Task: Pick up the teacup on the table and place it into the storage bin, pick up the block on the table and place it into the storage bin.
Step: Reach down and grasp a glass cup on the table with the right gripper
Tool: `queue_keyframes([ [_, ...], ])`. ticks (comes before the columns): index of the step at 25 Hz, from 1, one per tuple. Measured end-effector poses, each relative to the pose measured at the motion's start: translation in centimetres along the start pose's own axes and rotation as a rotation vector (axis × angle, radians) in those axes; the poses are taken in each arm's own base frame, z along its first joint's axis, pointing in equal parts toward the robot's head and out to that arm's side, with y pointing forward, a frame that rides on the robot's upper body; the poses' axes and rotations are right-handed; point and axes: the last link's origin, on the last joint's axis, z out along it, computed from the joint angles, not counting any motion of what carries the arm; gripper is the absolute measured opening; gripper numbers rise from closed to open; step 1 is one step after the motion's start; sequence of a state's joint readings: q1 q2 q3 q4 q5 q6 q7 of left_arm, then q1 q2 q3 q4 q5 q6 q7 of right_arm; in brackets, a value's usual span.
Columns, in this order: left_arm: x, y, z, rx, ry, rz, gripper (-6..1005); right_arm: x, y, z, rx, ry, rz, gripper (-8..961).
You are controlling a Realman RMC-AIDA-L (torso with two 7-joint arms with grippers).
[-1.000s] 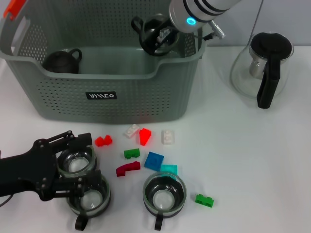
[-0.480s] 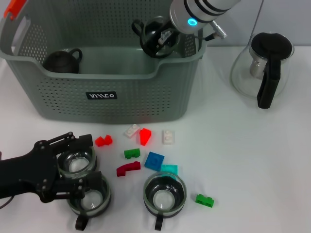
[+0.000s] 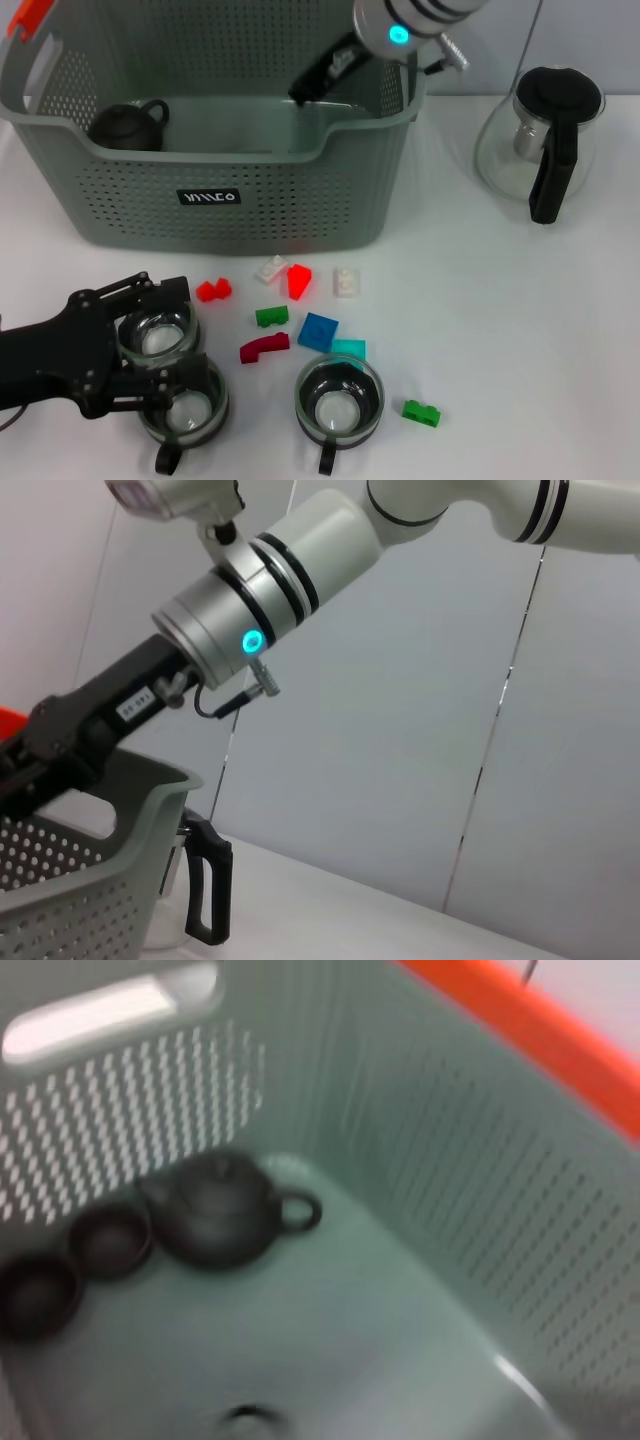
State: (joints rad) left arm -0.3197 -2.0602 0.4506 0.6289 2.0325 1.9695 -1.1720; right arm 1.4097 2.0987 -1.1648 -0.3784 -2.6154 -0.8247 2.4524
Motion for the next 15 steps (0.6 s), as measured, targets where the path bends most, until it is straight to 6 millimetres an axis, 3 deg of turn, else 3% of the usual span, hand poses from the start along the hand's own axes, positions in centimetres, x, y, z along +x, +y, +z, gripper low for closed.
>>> queue_keyframes([
  [5,0.0,0.0,0.0,0.001,0.000,0.003,945,-1.0,-1.8,-2.7,-0.049,-0.239,0.087,397],
  [7,-0.1,0.0,-0.1,0.003,0.001,0.002,946,-0.2,-2.2,-4.4,-0.139,-0.390,0.119,441],
  [12,0.0,0.0,-0.1,0.007,0.007,0.004,945,4.4,-1.7,-8.9,-0.457,-0.740,0.150,618],
  [15,0.2,-0.1,0.0,0.005,0.007,0.007,945,8.5,-1.6,-12.4,-0.640,-0.881,0.093,613],
])
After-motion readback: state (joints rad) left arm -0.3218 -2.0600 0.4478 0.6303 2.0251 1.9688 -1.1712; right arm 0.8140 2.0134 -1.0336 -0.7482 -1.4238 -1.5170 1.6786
